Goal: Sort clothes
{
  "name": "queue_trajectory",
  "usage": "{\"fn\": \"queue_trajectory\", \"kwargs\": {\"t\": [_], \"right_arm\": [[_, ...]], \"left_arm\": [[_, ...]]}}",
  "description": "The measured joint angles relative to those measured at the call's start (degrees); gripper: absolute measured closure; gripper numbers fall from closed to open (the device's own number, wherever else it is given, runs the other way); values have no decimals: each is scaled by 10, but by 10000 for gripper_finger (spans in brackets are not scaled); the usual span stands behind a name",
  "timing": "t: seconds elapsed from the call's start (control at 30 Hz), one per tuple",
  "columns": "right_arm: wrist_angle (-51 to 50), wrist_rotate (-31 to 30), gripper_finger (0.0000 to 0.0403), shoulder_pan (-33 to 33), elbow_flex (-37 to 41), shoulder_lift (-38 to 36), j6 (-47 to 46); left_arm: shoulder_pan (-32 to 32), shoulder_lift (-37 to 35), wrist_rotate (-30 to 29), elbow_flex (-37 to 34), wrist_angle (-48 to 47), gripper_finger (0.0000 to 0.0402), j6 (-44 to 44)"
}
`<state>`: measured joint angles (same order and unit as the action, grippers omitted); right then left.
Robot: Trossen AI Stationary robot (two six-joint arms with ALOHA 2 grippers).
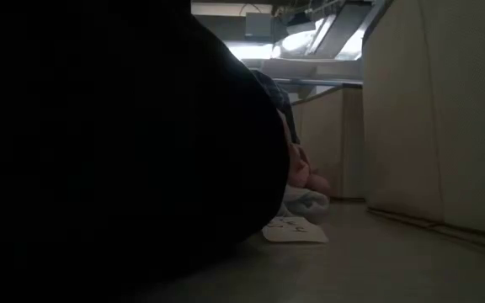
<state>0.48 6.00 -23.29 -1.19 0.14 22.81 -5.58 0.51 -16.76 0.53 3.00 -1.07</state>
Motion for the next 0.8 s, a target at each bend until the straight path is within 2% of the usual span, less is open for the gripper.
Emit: {"fn": "queue_trajectory", "kwargs": {"t": [0.4, 0.67, 0.8], "right_arm": [[43, 12, 382, 0, 2, 0, 0], [210, 51, 382, 0, 1, 3, 0], [211, 28, 382, 0, -27, 26, 10]], "left_arm": [[0, 0, 0, 0, 13, 370, -1], [0, 0, -1, 0, 72, 370, -19], [0, 0, -4, 0, 110, 370, -10]]}}
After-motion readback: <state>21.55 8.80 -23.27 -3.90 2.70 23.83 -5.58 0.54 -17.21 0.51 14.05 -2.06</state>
